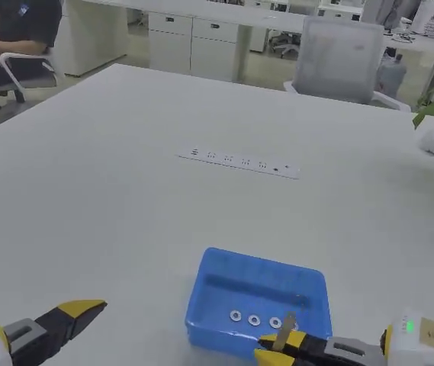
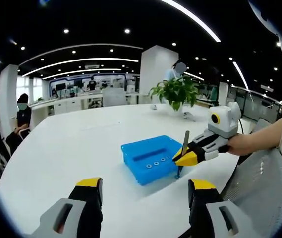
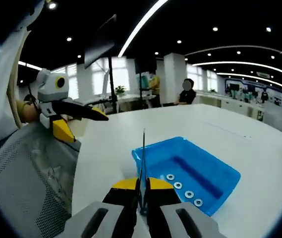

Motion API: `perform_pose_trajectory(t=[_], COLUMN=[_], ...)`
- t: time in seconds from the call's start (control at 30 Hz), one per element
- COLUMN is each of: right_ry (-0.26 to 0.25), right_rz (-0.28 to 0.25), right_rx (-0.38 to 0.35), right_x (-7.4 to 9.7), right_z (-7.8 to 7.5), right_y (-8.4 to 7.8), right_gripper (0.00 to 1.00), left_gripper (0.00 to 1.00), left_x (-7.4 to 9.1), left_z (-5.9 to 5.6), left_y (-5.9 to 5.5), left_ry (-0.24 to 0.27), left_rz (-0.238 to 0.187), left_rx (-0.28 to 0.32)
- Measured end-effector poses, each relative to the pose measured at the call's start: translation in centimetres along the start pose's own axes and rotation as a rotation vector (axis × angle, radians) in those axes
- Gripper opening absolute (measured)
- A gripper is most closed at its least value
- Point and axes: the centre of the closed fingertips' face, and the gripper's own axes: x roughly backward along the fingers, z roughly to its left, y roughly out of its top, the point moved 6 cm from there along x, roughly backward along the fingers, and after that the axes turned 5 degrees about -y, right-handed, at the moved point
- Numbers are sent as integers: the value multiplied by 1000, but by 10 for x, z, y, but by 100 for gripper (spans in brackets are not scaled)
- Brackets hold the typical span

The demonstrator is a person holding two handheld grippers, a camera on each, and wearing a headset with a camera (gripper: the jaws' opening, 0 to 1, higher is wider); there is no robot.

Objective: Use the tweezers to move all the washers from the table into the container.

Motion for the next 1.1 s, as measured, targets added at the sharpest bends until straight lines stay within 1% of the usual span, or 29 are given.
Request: perform_pose_trajectory(t=[0.1, 0.17, 0.27, 0.3, 0.37, 0.43, 0.57, 0.63, 0.67, 0.77, 0.87, 0.93, 1.03, 1.1], right_ry=[-1, 2, 1, 1, -1, 12, 13, 24, 26, 36, 37, 49, 55, 56], right_rz=[12, 6, 14, 0, 2, 0, 1, 7, -2, 10, 3, -2, 0, 2], right_rx=[40, 44, 45, 36, 33, -1, -29, -84, -84, -82, -78, -53, -41, -55], right_x=[0, 1, 0, 1, 1, 0, 2, 4, 3, 4, 4, 5, 7, 9], right_z=[2, 2, 1, -1, -1, 0, 2, 4, 4, 8, 9, 11, 12, 11], right_y=[0, -1, -5, -5, -5, -6, -5, -7, -6, -6, -6, -6, -7, -8], right_gripper=[1, 1, 1, 1, 1, 1, 2, 2, 2, 2, 2, 3, 3, 3], left_gripper=[71, 71, 70, 70, 70, 70, 69, 69, 69, 68, 68, 68, 68, 68], left_x=[0, 0, 1, 1, 1, 1, 1, 1, 1, 1, 1, 1, 1, 1], left_z=[1, 1, -1, -1, -1, 0, 1, 1, 1, 1, 1, 1, 1, 1], left_y=[0, 0, 2, 2, 1, 1, 0, 0, 0, 0, 0, 0, 0, 0], left_ry=[3, 7, 7, 6, 5, 6, 7, 7, 7, 6, 7, 6, 6, 5], left_rz=[0, -2, -4, -4, -3, -3, -5, -6, -6, -7, -5, -8, -6, -7], left_rx=[-2, 0, 0, -2, -4, -3, -3, -4, -4, -5, -6, -5, -5, -6])
